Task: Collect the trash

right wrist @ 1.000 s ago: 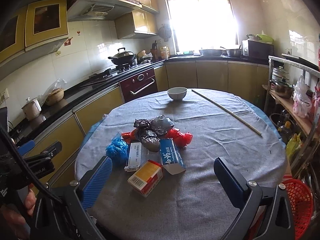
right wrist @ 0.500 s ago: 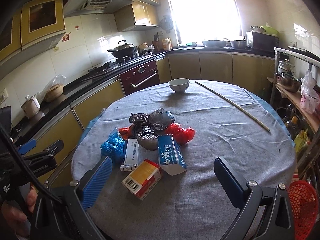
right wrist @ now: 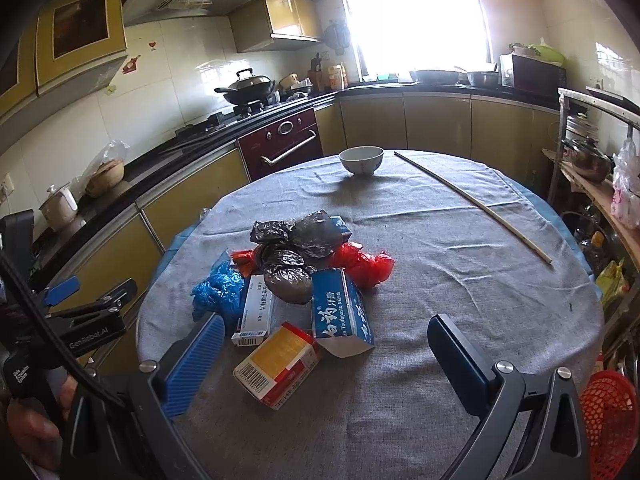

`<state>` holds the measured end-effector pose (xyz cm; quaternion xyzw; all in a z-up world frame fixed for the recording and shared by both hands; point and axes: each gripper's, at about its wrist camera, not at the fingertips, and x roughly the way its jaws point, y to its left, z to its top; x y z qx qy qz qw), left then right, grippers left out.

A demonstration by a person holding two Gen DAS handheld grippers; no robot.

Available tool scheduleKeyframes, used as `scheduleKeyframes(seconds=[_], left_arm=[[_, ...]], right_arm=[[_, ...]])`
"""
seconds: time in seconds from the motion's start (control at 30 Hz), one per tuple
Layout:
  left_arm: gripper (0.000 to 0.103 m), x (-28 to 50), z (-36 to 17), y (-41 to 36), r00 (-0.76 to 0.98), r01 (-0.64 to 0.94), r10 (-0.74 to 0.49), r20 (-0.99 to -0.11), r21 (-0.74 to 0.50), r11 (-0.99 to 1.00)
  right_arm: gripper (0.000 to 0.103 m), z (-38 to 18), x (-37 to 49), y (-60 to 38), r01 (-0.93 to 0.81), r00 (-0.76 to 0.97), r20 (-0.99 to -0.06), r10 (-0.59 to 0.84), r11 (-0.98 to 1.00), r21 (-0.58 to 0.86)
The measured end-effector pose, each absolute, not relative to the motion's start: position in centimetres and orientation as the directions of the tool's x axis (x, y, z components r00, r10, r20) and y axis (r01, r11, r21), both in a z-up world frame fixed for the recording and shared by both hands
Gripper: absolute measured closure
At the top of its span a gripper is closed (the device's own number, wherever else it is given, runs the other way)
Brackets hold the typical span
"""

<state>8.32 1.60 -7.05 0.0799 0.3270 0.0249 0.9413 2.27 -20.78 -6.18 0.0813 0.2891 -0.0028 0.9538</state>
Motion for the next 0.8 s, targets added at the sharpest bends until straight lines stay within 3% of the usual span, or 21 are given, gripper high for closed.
scheduleKeyframes(seconds=[0.63, 0.8], left_arm=[[0.000, 10.0, -7.8, 0.7, 0.770, 0.030, 0.088, -0.632, 0.174, 0.984], [0.000, 10.2, -7.9, 0.6, 0.768, 0.034, 0.085, -0.635, 0.173, 0.984]], right_arm=[[0.000, -7.4, 3.8, -21.8, 0.066, 0.806, -0.590, 0.054, 0.981, 0.180], [0.005, -7.7, 4.0, -21.8, 0.060, 0.801, -0.596, 0.062, 0.981, 0.183]])
